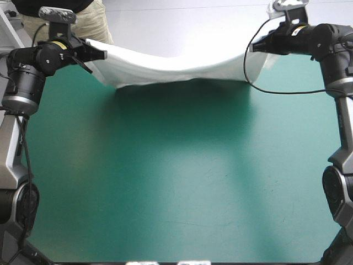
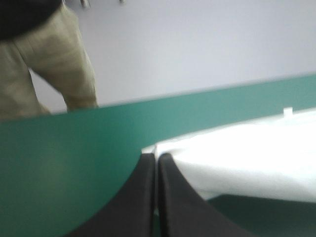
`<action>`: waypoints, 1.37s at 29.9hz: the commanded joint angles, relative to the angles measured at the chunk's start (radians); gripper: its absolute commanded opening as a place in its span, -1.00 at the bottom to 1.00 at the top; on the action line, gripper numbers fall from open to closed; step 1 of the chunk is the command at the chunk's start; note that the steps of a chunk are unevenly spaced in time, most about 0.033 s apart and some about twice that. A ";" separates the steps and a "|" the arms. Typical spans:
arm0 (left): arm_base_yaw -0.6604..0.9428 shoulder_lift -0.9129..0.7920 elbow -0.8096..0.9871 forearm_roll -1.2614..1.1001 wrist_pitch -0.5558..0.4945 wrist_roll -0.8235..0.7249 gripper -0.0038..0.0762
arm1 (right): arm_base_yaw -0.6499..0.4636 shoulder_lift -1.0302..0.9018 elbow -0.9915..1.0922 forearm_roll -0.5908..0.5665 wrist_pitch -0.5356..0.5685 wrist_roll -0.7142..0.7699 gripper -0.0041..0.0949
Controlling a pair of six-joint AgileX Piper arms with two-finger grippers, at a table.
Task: Fold the cloth
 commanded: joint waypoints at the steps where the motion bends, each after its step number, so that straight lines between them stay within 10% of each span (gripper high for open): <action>1: 0.001 0.026 -0.029 -0.008 0.156 -0.009 -0.93 | 0.000 -0.014 0.036 0.009 0.050 -0.018 -0.95; 13: 0.001 0.079 0.081 -0.008 0.394 0.003 -0.93 | 0.000 -0.032 0.273 0.022 0.193 -0.025 -0.95; 25: 0.001 -0.220 0.645 -0.004 0.123 0.019 -0.93 | 0.000 -0.237 0.648 0.028 0.127 -0.053 -0.95; 41: 0.001 -0.489 1.023 -0.011 0.126 0.039 -0.93 | 0.000 -0.517 1.157 -0.077 0.045 -0.009 -0.95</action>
